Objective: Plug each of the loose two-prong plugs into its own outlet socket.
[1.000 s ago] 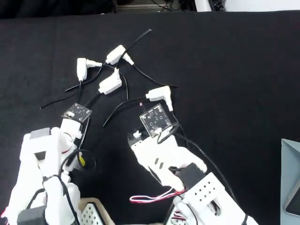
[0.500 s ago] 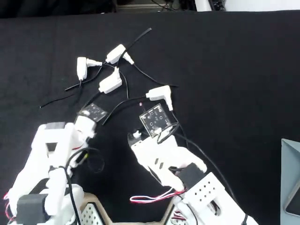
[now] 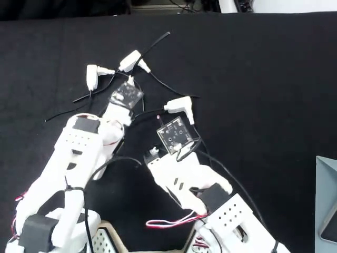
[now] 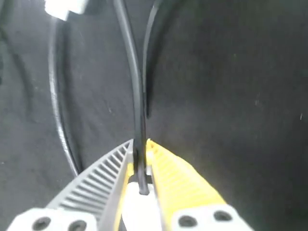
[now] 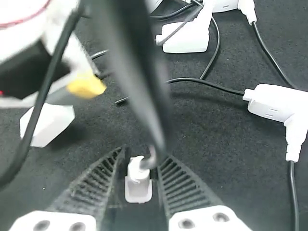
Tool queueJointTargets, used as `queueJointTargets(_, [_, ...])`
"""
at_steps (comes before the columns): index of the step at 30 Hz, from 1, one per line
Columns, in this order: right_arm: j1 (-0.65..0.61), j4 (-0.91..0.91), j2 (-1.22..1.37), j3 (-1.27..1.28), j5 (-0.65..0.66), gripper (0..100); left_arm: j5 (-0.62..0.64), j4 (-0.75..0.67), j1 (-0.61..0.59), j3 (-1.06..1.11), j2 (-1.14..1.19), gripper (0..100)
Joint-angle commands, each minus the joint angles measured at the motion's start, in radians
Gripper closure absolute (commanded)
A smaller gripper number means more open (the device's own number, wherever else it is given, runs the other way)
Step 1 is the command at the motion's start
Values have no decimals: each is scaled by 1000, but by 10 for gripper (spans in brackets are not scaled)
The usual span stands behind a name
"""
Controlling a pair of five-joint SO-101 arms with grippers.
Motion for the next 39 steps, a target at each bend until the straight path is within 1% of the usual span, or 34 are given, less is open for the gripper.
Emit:
queueJointTargets(1, [9, -2, -8, -8, 9, 985, 61, -9, 10, -68, -3, 911])
queueJointTargets(3, [9, -2, -8, -8, 9, 985, 86, 5, 4, -71, -14, 828])
queueJointTargets(6, [9, -5, -8, -2, 9, 985, 127, 115, 2, -130, -14, 730])
queueJointTargets(11, [9, -6, -8, 1, 26, 985, 140, 341, 2, -248, -14, 720])
queueJointTargets(13, [9, -6, -8, 1, 28, 985, 107, 417, 4, -262, -14, 720])
queueJointTargets(15, [9, -6, -8, 1, 29, 985, 69, 460, 12, -237, -14, 727])
queueJointTargets(18, [9, -6, -8, 1, 29, 985, 55, 420, 5, -145, -3, 748])
queueJointTargets(25, [9, -5, -8, 1, 28, 985, 61, 146, -4, 119, -2, 750])
queueJointTargets(28, [9, -5, -8, 1, 28, 985, 58, 78, -81, 151, 0, 749])
queueJointTargets(30, [9, -5, -8, 1, 28, 985, 57, 49, -157, 151, 0, 749])
queueJointTargets(32, [9, -5, -8, 1, 28, 985, 35, 37, -206, 151, 0, 749])
queueJointTargets(35, [9, -5, -8, 1, 29, 985, -32, 40, -213, 168, 0, 749])
queueJointTargets(39, [9, -5, -8, 1, 29, 985, -40, 38, -197, 183, 0, 750])
